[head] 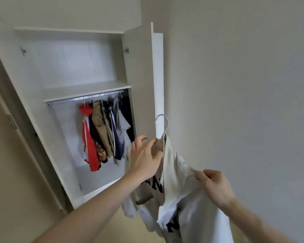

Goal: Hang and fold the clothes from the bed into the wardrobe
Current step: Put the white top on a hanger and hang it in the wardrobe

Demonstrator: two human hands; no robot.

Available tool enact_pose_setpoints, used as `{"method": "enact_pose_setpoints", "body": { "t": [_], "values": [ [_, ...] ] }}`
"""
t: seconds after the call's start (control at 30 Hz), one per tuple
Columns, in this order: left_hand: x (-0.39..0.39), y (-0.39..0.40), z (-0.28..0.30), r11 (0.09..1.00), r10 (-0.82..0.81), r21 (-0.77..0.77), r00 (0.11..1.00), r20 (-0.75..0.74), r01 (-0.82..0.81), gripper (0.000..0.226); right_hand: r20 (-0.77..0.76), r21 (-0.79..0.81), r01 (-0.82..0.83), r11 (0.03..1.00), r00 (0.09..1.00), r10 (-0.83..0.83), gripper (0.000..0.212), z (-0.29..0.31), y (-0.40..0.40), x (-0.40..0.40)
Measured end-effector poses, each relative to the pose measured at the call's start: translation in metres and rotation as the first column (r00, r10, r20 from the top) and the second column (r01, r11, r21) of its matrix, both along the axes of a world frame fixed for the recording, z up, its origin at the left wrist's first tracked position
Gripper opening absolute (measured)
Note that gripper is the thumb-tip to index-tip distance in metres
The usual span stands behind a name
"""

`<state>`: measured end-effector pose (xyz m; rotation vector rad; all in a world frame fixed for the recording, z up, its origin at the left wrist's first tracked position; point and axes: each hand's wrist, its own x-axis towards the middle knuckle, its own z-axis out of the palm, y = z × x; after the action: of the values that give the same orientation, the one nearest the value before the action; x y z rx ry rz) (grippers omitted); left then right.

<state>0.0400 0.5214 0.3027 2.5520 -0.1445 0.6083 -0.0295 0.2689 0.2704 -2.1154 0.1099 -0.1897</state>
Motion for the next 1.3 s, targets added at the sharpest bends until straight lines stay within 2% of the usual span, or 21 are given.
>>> {"method": "enact_pose_setpoints", "body": {
  "t": [0.07,0.1,0.13,0.17,0.33,0.53,0.57,0.67,0.73,0.8,0.9,1.03,1.17,1.3],
  "values": [
    [0.002,0.019,-0.005,0.964,-0.056,-0.265,0.991,-0.125,0.021,0.073,0.014,0.022,-0.017,1.000,1.000,0.017,0.048,-0.006,0.032,0.020],
    [0.004,0.025,-0.008,0.909,-0.120,-0.416,0.970,-0.213,0.021,0.081,0.021,0.036,-0.029,0.999,0.999,0.028,0.048,-0.009,0.047,0.029],
    [0.006,0.032,-0.011,0.851,-0.177,-0.524,0.945,-0.275,0.007,0.086,0.030,0.057,-0.045,0.997,0.999,0.043,0.048,-0.011,0.062,0.038],
    [0.008,0.039,-0.013,0.824,-0.206,-0.567,0.929,-0.309,-0.006,0.089,0.042,0.079,-0.064,0.995,0.997,0.060,0.048,-0.012,0.077,0.048],
    [0.028,0.073,-0.013,0.832,-0.107,-0.546,0.937,-0.331,-0.098,0.075,0.117,0.147,-0.162,0.976,0.982,0.146,0.047,-0.014,0.142,0.094],
    [0.090,0.115,0.012,0.830,0.084,-0.490,0.927,-0.365,-0.268,0.084,0.247,0.183,-0.424,0.887,0.893,0.376,0.051,-0.011,0.205,0.156],
    [0.102,0.122,0.016,0.829,0.107,-0.485,0.929,-0.353,-0.280,0.080,0.262,0.176,-0.469,0.865,0.870,0.418,0.049,-0.011,0.213,0.166],
    [0.143,0.141,0.022,0.832,0.225,-0.421,0.915,-0.336,-0.360,0.043,0.271,0.137,-0.612,0.779,0.780,0.564,0.038,-0.010,0.233,0.202],
    [0.169,0.151,0.021,0.834,0.292,-0.359,0.888,-0.356,-0.419,0.027,0.267,0.119,-0.678,0.726,0.726,0.634,0.038,-0.012,0.243,0.227],
    [0.195,0.161,0.017,0.822,0.351,-0.323,0.864,-0.360,-0.468,0.021,0.267,0.110,-0.724,0.681,0.682,0.681,0.039,-0.013,0.254,0.254],
    [0.228,0.174,0.008,0.776,0.408,-0.358,0.846,-0.343,-0.519,0.022,0.278,0.086,-0.780,0.620,0.617,0.736,0.040,-0.016,0.270,0.291],
    [0.254,0.192,0.000,0.681,0.498,-0.445,0.813,-0.301,-0.582,0.037,0.221,0.121,-0.848,0.516,0.529,0.819,0.041,-0.018,0.298,0.320],
    [0.270,0.229,-0.006,0.672,0.579,-0.437,0.792,-0.194,-0.598,0.031,0.108,0.022,-0.929,0.371,0.371,0.923,0.032,-0.014,0.327,0.345],
    [0.285,0.277,-0.015,0.677,0.577,-0.467,0.805,-0.142,-0.568,0.020,-0.006,-0.087,-0.972,0.217,0.218,0.976,0.041,-0.007,0.352,0.377]
  ]
}}
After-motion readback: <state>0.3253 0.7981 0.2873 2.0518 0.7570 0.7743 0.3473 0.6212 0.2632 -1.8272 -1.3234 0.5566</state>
